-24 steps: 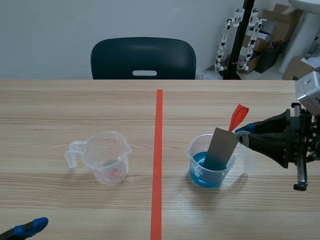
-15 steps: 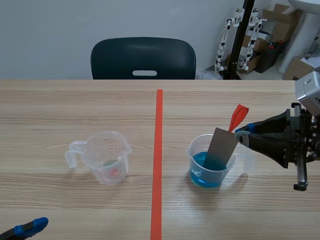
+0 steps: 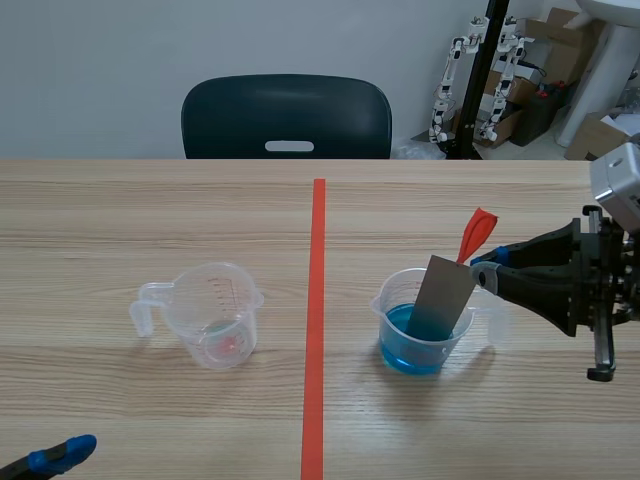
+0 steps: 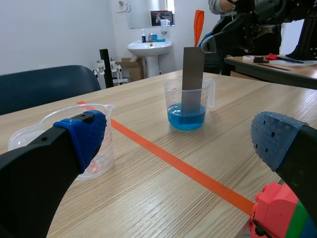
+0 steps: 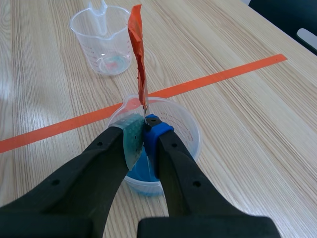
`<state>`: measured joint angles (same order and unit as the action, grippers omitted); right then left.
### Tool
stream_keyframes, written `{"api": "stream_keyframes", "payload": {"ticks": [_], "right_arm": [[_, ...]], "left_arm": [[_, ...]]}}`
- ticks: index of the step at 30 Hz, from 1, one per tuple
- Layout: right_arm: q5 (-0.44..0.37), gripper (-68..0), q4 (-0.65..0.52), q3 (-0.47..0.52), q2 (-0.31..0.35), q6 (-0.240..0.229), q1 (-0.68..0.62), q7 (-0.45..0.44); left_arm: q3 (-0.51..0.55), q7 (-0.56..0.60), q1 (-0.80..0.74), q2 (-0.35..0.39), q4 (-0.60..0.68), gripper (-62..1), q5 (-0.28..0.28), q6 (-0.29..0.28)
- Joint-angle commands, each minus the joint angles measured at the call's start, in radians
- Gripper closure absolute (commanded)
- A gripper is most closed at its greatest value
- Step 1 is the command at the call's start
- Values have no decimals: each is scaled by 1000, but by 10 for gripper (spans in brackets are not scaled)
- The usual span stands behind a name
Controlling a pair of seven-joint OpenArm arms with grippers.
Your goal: Do the redox reaction experiment. hold the plate still in the solution
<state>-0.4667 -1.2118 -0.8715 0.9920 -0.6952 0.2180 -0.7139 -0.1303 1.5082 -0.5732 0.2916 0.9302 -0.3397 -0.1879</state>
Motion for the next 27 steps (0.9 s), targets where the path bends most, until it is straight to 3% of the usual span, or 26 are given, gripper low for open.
{"api": "stream_keyframes", "payload": {"ticks": [1, 27], "right_arm": [[-8, -6, -8, 8, 13, 0, 10, -18], [-8, -6, -8, 8, 13, 0, 9, -18]], "left_arm": [[1, 46, -8, 8, 13, -617, 6, -2], [1, 14, -8, 8, 13, -617, 6, -2]]}}
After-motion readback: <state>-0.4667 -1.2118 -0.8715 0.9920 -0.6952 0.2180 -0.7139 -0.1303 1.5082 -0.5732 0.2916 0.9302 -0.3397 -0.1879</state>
